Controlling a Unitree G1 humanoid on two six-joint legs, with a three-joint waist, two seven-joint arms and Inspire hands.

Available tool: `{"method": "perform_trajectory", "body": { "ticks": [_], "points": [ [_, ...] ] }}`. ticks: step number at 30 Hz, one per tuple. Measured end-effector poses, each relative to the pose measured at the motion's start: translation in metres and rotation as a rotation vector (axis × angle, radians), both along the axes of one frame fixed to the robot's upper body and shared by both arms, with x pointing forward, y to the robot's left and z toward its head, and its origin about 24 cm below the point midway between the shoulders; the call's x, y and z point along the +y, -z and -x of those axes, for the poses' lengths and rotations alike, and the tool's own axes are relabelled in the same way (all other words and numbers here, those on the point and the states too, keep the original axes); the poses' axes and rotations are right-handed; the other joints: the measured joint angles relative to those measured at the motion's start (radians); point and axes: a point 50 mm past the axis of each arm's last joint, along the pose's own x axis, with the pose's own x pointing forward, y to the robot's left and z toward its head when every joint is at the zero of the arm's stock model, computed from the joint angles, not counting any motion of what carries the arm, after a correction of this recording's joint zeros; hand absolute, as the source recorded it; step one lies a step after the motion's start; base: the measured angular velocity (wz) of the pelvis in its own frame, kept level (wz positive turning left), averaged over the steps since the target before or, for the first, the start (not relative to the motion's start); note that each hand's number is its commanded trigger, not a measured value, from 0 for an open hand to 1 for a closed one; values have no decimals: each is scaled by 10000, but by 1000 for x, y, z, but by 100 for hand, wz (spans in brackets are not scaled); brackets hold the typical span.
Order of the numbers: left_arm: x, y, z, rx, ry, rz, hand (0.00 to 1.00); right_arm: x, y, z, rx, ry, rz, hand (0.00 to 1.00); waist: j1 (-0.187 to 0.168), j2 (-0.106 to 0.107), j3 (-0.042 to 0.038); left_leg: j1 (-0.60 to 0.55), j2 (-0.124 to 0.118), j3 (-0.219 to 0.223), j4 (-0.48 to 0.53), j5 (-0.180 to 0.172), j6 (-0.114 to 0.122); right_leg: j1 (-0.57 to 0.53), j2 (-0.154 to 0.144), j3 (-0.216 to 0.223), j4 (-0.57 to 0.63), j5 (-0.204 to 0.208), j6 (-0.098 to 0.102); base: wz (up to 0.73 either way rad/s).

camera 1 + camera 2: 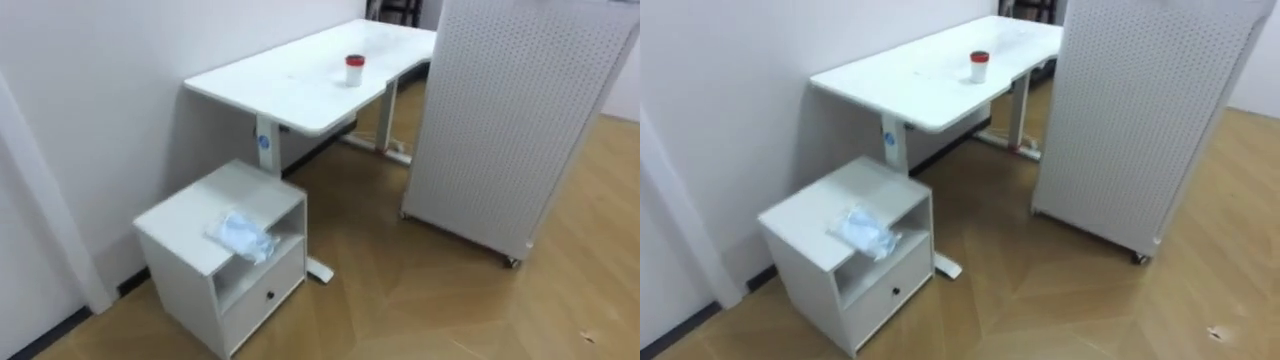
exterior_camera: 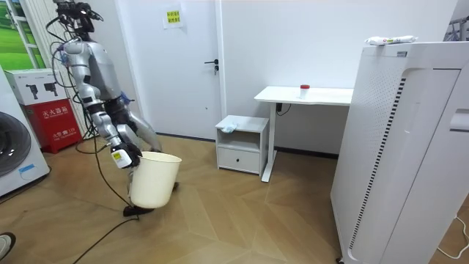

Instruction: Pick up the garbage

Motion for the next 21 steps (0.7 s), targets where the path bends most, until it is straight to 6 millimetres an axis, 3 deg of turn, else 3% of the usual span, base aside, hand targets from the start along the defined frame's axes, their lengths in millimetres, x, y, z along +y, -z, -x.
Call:
{"method": "perform_trajectory", "body": {
  "ticks": [1,4,5,6,7,8,9,10,11,12,13,14,16,17,19,21],
  "points": [
    [0,0,3,112,54,43,0,0,0,1,118,-126,51,100,108,-60,-28,-53,-68,-10,-783,726,-59,171,-2,277,-28,-175,12,-30],
    [-2,0,8,213,54,158,0,-2,0,3,221,-242,170,100,131,-98,-65,1,-207,4,-1677,1932,-26,655,-76,715,-240,-398,103,-25],
    [-2,0,7,166,68,187,0,-3,-1,4,283,-300,234,100,141,-127,-83,41,-396,21,-1727,2403,268,814,-218,941,-347,-521,106,0],
    [-2,0,5,67,104,206,0,-3,0,3,354,-450,279,100,97,-184,-128,24,-710,110,-1642,2370,631,938,-394,1342,-386,-595,140,6],
    [-2,0,1,-41,170,276,0,-4,-1,1,352,-568,324,100,64,-361,-211,61,-912,312,-1406,2123,740,984,-636,1688,-497,-675,290,4],
    [-2,0,-2,-109,219,287,0,-4,-1,2,393,-551,346,100,100,-367,-191,90,-944,414,-1207,1915,766,1073,-731,1762,-681,-649,384,-22],
    [-1,0,-5,-167,257,262,0,-1,-1,-4,240,-629,346,100,192,-367,-94,69,-908,555,-478,1456,901,1514,-890,1735,-1189,-471,692,-50],
    [2,-1,-8,-295,170,214,0,2,-1,-13,15,-996,351,100,321,-388,255,-443,-872,747,1163,1034,1095,2294,-978,2010,-1592,-306,838,-56],
    [3,-1,-10,-341,184,190,0,3,-1,-14,-6,-1235,389,100,456,-410,230,-601,-883,843,1432,966,981,2476,-1033,2146,-1655,-316,843,-34],
    [-1,0,-12,-350,219,254,0,-1,-2,-11,86,-1613,554,100,373,-236,5,-654,-904,817,585,1029,893,2542,-990,1916,-1441,-404,997,-7],
    [2,-1,-20,-543,266,137,0,2,-1,-9,231,-1659,561,100,456,-299,-70,-759,-1066,881,666,778,1184,2533,-1173,1591,-919,-789,1326,10],
    [3,-2,-24,-613,279,47,0,3,-1,-10,239,-1702,519,100,493,-307,-108,-745,-1171,930,815,551,1277,2453,-1327,1385,-629,-879,1465,10],
    [3,-5,-55,-1433,253,-163,0,4,-2,-23,-25,-2104,614,100,499,-488,0,-745,-1412,1150,1241,66,1589,1914,-1763,548,723,-641,1916,9],
    [3,-6,-63,-1645,224,-218,0,5,-3,-30,-224,-2219,672,100,501,-494,4,-733,-1438,1251,1278,-6,1686,1739,-1861,401,1089,-475,1961,14],
    [3,-13,-92,-2668,230,-402,0,5,-5,-42,-563,-2558,788,100,515,-499,7,-452,-1546,1248,1068,-373,1758,1007,-2038,-66,2660,574,2181,13],
    [1,-18,-108,-3388,470,-499,0,4,-8,-51,-840,-2650,884,100,541,-432,10,-72,-1535,1178,694,-569,1746,399,-2240,-118,3756,1232,2173,-10]
  ]
}}
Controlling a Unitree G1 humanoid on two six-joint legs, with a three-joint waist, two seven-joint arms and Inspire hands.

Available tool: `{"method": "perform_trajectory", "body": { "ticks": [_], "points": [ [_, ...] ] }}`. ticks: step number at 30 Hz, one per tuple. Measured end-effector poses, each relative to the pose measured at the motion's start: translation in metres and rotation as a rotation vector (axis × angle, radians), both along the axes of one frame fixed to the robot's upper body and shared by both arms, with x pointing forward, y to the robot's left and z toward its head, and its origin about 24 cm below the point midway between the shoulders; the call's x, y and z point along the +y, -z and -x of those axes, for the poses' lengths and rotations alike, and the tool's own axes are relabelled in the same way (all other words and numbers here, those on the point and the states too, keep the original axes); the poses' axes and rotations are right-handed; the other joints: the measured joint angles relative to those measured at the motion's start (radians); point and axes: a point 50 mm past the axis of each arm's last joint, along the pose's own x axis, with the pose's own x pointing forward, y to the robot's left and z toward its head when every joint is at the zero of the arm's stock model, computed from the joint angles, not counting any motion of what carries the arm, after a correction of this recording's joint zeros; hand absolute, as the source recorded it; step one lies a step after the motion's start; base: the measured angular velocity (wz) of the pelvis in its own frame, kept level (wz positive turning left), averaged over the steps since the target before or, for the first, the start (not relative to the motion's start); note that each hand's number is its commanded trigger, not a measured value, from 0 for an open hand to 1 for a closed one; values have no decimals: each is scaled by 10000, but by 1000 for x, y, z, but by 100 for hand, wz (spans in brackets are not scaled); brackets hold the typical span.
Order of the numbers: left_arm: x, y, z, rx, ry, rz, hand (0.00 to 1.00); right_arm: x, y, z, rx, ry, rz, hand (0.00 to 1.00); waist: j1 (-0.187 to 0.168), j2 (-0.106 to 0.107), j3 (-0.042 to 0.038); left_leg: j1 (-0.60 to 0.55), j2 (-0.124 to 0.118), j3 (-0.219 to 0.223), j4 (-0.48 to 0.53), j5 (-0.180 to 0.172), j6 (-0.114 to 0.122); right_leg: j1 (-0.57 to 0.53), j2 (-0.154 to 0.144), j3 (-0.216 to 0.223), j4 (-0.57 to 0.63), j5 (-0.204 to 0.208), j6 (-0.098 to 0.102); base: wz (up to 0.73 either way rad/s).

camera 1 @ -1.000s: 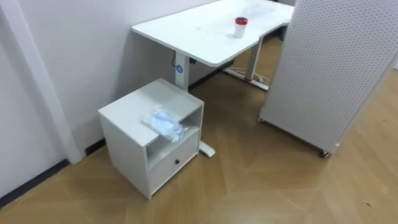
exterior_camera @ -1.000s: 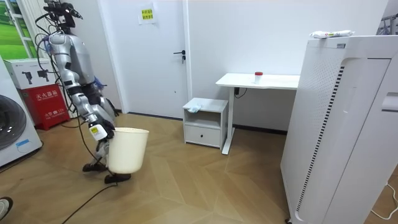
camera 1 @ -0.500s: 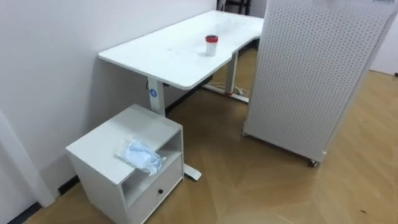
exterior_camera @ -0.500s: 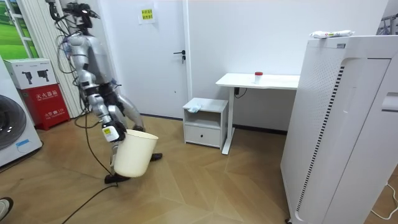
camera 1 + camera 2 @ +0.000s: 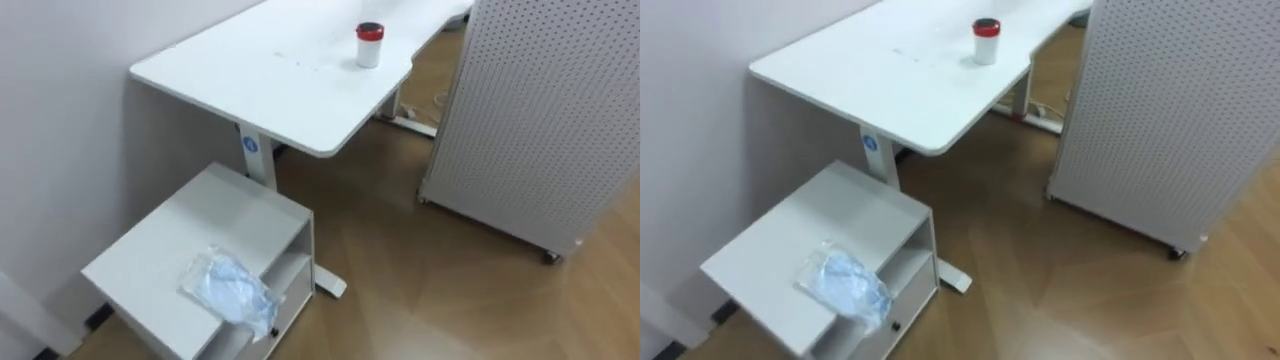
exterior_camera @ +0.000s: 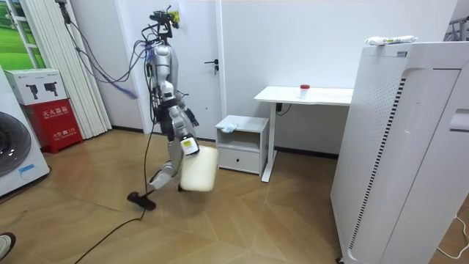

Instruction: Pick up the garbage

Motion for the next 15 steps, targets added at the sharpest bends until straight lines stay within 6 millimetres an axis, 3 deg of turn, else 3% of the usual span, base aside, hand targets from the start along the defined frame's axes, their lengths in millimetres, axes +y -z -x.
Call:
{"method": "perform_trajectory", "body": {
  "ticks": [2,3,4,5,8,9,10,11,12,13,15],
  "points": [
    [-3,-2,-8,-384,64,-52,0,0,-3,-13,-400,-126,30,100,89,173,44,445,24,-1,-547,3,-15,-923,-400,-421,964,-353,-149,-29],
    [-7,-3,-13,-615,11,48,0,1,-4,-17,-528,-180,53,100,79,338,9,682,139,0,-760,3,-16,-1541,-572,-700,1229,-608,-233,-20],
    [-10,-4,-18,-846,14,14,0,2,-4,-19,-532,-358,71,100,77,478,22,906,253,-47,-966,8,-31,-2088,-614,-843,1211,-778,-313,-11],
    [-11,-5,-21,-939,35,-9,0,3,-5,-21,-594,-380,52,100,70,558,53,977,327,-92,-1008,-1,-50,-2302,-557,-834,1050,-828,-321,0],
    [-14,-9,-34,-1506,169,-134,0,5,-6,-27,-772,-217,-91,100,-37,645,104,1211,550,-226,-1153,-44,-193,-3165,-507,-773,-897,-903,-345,9],
    [-16,-12,-41,-1747,240,-232,0,5,-6,-28,-887,-282,-59,100,-132,655,107,1190,546,-483,-1109,-84,-265,-3318,-496,-751,-2020,-825,-340,46],
    [-18,-15,-49,-2023,370,-346,0,7,-6,-29,-997,-321,-81,100,-235,621,98,1145,540,-704,-1047,-132,-359,-3341,-483,-727,-3157,-431,-316,53],
    [-18,-16,-51,-2157,380,-397,0,8,-6,-29,-1014,-332,-105,100,-287,615,96,1144,554,-817,-1018,-159,-419,-3351,-437,-717,-3513,59,-147,59],
    [-20,-17,-53,-2334,410,-437,0,8,-6,-29,-1066,-400,-121,100,-371,700,42,1109,638,-1106,-945,-210,-576,-3137,-250,-770,-3892,546,-176,39],
    [-21,-20,-57,-2586,481,-508,0,9,-5,-25,-918,-488,-112,100,-375,758,-14,1107,775,-1269,-972,-238,-722,-2917,-21,-927,-4186,614,-276,35],
    [-21,-23,-64,-2900,545,-614,0,10,-3,-23,-817,-581,-202,100,-308,760,-2,1186,877,-1330,-1079,-193,-861,-2709,220,-1040,-4433,670,-378,12]
  ]
}}
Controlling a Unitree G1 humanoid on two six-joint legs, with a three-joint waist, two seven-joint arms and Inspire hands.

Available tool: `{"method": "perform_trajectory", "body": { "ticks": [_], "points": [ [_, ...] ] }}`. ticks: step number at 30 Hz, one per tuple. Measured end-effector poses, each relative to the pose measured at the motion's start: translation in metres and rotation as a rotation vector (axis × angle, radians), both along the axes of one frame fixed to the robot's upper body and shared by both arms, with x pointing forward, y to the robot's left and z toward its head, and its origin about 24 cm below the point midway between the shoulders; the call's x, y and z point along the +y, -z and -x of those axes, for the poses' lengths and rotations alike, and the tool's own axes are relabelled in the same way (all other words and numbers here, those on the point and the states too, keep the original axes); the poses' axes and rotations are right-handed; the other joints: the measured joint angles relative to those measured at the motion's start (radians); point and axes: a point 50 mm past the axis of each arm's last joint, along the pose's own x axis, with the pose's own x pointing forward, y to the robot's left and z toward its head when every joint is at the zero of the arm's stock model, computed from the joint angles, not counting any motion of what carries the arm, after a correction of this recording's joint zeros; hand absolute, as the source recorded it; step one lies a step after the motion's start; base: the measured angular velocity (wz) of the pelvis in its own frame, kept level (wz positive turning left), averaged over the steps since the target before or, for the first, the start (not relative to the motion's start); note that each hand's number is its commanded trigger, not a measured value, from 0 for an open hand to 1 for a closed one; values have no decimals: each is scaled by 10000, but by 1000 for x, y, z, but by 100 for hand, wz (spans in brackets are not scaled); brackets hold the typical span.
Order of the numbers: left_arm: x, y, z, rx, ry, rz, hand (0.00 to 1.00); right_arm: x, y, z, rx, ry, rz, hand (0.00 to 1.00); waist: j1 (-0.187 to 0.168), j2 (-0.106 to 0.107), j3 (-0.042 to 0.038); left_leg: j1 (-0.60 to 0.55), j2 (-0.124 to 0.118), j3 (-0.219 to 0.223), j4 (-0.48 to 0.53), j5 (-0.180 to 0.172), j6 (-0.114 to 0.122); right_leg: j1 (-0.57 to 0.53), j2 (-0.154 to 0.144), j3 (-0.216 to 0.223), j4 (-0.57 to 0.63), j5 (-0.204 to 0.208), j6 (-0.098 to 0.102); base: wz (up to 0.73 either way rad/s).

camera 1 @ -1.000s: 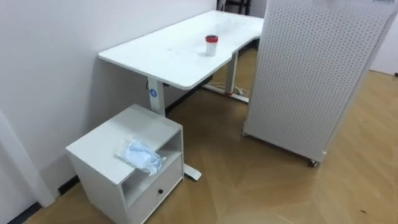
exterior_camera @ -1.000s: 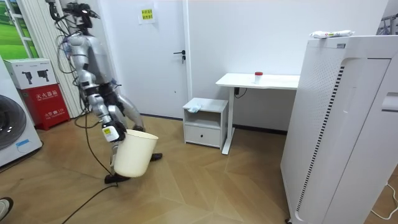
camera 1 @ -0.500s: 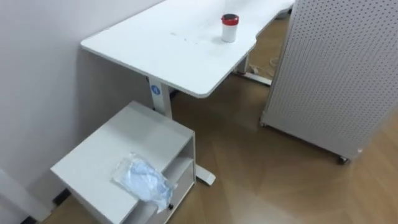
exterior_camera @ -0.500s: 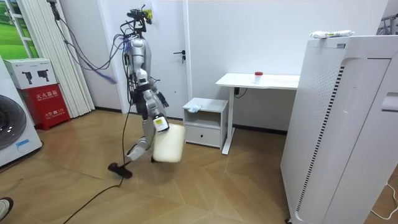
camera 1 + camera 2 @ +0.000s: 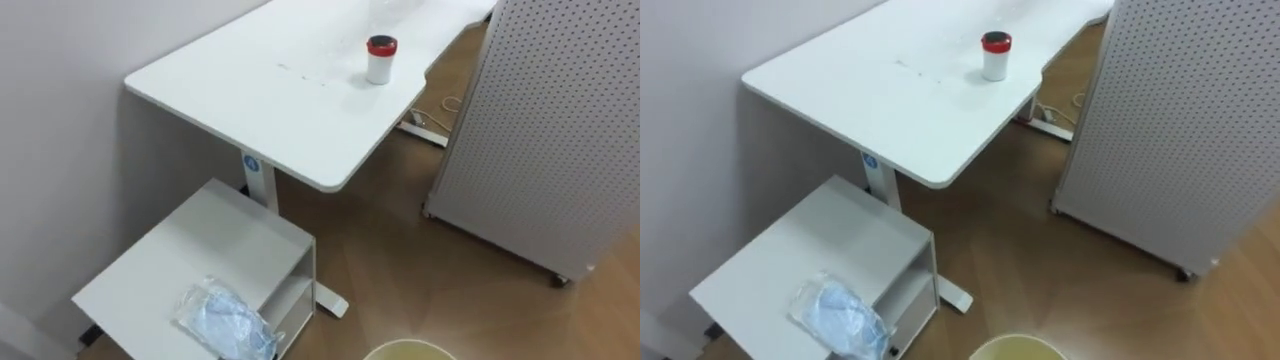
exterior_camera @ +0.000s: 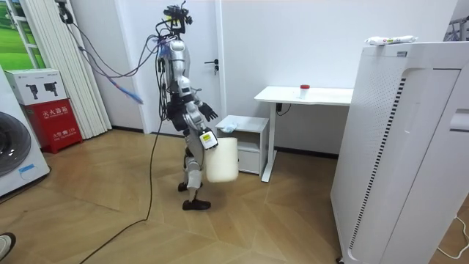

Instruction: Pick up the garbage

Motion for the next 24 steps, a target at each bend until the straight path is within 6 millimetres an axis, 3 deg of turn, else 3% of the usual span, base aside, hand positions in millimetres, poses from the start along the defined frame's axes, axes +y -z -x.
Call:
{"method": "perform_trajectory", "body": {
  "ticks": [4,6,8,11,15,18,24],
  "points": [
    [0,-5,-8,-404,95,-319,0,0,-2,-6,-94,-243,53,100,-37,-49,60,73,154,-53,-180,48,-84,26,124,9,-115,11,-21,0],
    [-2,-14,-25,-966,101,-501,0,5,-3,-16,-226,-806,17,100,-51,-139,224,-43,184,-37,-268,73,-125,-69,156,-8,-232,37,-86,0],
    [-6,-19,-35,-1324,287,-616,0,7,-5,-23,-369,-1065,46,100,-137,-135,280,-147,181,-37,-259,66,-128,-139,155,-72,-248,52,-108,3],
    [-10,-31,-54,-2059,543,-888,0,12,-9,-37,-624,-1470,95,100,-296,-63,380,-498,171,-130,-172,64,-124,-391,146,-142,-237,85,-122,7],
    [-15,-43,-72,-2686,670,-1087,0,15,-14,-52,-821,-1890,203,100,-349,185,536,-958,188,-139,-60,67,-124,-829,166,-56,-198,142,-133,-2],
    [-15,-47,-79,-2876,523,-1203,0,17,-17,-60,-907,-2095,225,100,-392,278,569,-1301,197,-109,168,75,-125,-1222,144,16,0,137,-137,-3],
    [-17,-56,-91,-3248,392,-1285,0,23,-21,-72,-1199,-2627,266,100,-556,215,618,-1779,224,45,325,76,-125,-1838,101,89,330,127,-150,-5]
  ]
}}
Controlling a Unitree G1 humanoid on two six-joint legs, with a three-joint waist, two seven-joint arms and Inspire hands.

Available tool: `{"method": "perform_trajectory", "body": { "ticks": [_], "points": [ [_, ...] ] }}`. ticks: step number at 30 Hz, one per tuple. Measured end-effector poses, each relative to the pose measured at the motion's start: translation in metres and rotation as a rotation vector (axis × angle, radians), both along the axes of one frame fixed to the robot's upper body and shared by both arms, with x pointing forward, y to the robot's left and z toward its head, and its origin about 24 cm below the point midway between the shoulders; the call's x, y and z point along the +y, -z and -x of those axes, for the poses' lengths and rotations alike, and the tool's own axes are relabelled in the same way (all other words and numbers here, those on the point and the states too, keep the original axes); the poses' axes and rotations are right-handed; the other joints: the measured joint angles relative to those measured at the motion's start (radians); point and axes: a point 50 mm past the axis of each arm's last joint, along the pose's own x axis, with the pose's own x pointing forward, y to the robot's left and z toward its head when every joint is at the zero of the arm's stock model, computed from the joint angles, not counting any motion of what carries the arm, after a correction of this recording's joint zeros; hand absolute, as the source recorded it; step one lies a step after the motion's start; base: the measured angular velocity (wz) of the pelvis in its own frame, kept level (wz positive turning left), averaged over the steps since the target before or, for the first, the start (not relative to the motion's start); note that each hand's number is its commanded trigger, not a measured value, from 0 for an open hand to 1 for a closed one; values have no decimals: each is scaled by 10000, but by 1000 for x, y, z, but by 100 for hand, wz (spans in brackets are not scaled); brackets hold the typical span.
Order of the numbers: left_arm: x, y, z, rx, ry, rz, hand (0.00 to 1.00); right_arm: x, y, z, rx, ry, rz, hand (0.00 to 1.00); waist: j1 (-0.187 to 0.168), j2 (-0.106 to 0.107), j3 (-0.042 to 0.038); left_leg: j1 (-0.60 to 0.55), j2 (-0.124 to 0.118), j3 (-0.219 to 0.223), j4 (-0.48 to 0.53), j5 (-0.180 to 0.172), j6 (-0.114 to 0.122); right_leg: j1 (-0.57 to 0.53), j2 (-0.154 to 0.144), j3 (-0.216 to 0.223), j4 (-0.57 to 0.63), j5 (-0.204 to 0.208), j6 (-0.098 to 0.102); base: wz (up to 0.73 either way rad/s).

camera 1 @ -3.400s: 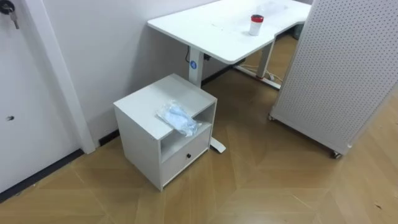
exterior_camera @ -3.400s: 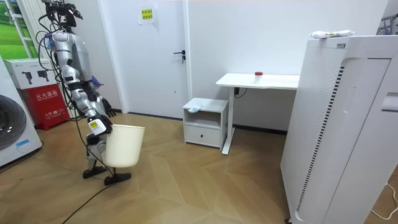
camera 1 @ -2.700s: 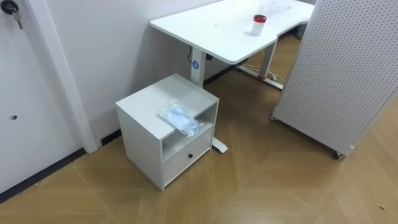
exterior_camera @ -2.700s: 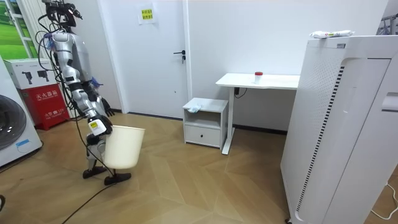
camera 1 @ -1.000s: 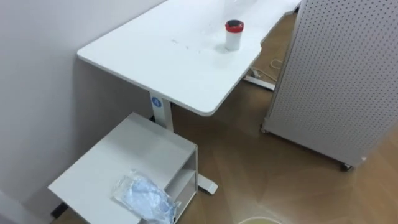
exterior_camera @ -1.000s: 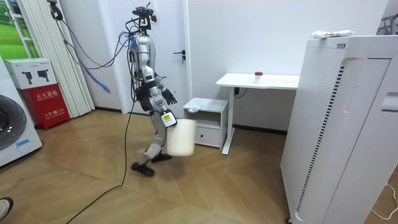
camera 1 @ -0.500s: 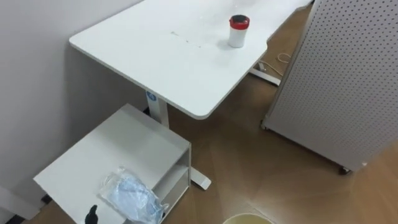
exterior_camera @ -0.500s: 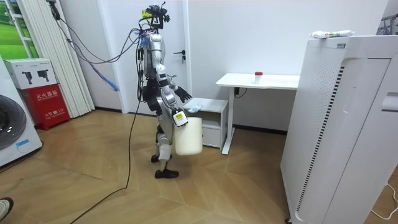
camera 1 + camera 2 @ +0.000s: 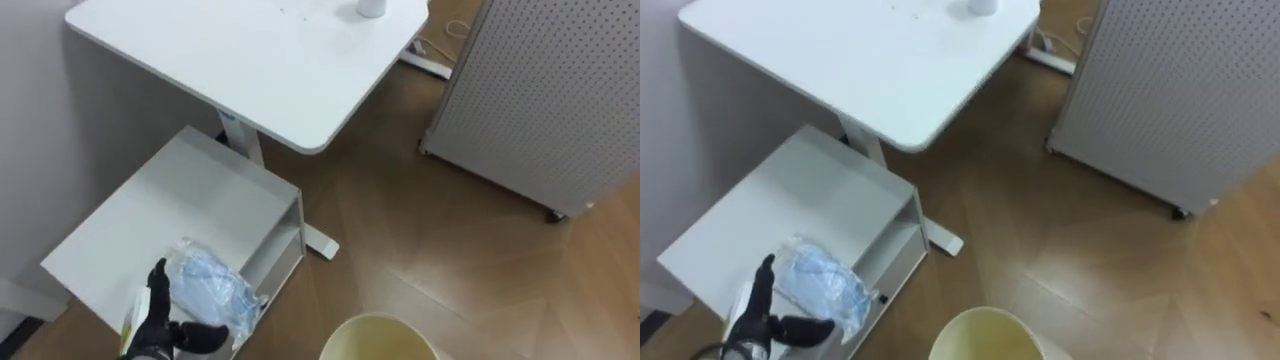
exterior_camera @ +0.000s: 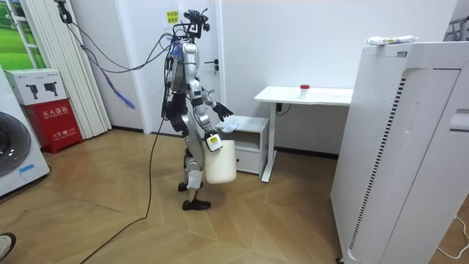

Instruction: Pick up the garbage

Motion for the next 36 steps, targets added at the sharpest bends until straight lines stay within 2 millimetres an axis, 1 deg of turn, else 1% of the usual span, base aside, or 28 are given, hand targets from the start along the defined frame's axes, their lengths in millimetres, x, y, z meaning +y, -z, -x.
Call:
{"method": "perform_trajectory", "body": {
  "ticks": [4,7,10,13,19,20,23,24,25,27,29,30,31,36],
  "points": [
    [-1,-7,-9,-249,-2,-44,0,3,-2,-6,-139,-203,41,100,-78,-54,72,-357,42,121,251,-2,1,-376,40,205,178,0,-3,-9],
    [-3,-10,-13,-331,76,-211,0,8,-5,-13,-388,-259,-21,100,-284,-42,138,-700,75,108,461,-9,7,-694,51,207,355,20,-37,0],
    [0,-14,-17,-382,31,-440,0,12,-7,-17,-506,-289,-159,100,-344,6,194,-1055,185,52,721,-96,-9,-934,143,165,506,55,-103,0],
    [7,-18,-20,-520,-5,-844,0,16,-6,-17,-520,-349,-281,100,-378,35,212,-1383,296,49,1016,-145,-36,-1202,219,148,653,84,-180,-3],
    [10,-28,-27,-907,63,-1501,0,21,-10,-23,-790,-290,-542,100,-423,80,238,-2122,310,48,1453,-150,-33,-1958,191,194,1131,53,-230,0],
    [9,-28,-28,-939,130,-1628,0,22,-11,-25,-878,-215,-656,100,-451,79,239,-2255,312,47,1538,-151,-32,-2093,177,189,1224,45,-243,0],
    [9,-31,-31,-975,472,-2108,0,25,-14,-29,-1096,-392,-768,100,-590,138,275,-2508,346,20,1811,-197,-22,-2298,163,160,1434,14,-284,0],
    [10,-34,-34,-981,638,-2373,0,26,-15,-30,-1167,-488,-769,100,-633,146,282,-2585,341,38,1885,-202,-17,-2417,135,159,1567,6,-292,0],
    [12,-38,-36,-1004,785,-2635,0,26,-16,-32,-1261,-598,-749,100,-727,189,308,-2663,337,38,1984,-228,0,-2473,61,84,1665,-36,-332,0],
    [14,-42,-40,-1011,1031,-3040,0,25,-19,-34,-1397,-695,-767,100,-825,220,326,-2766,324,66,2101,-239,14,-2601,22,60,1815,-73,-350,0],
    [14,-43,-41,-975,1176,-3286,0,26,-19,-34,-1436,-621,-840,100,-872,221,327,-2847,321,86,2169,-241,16,-2700,-10,57,1918,-113,-365,0],
    [14,-43,-41,-935,1222,-3361,0,26,-19,-34,-1443,-577,-893,100,-890,223,328,-2884,328,94,2191,-239,14,-2742,-75,37,1940,-125,-378,0],
    [14,-42,-41,-853,1292,-3447,0,25,-19,-34,-1449,-480,-955,100,-908,223,328,-2933,327,96,2238,-242,14,-2787,-137,-66,2019,-159,-403,0],
    [14,-40,-39,-582,1372,-3704,0,26,-21,-37,-1611,-237,-1191,100,-943,210,321,-3269,332,122,2441,-267,1,-3163,-194,-80,2330,-289,-447,3]
  ]
}}
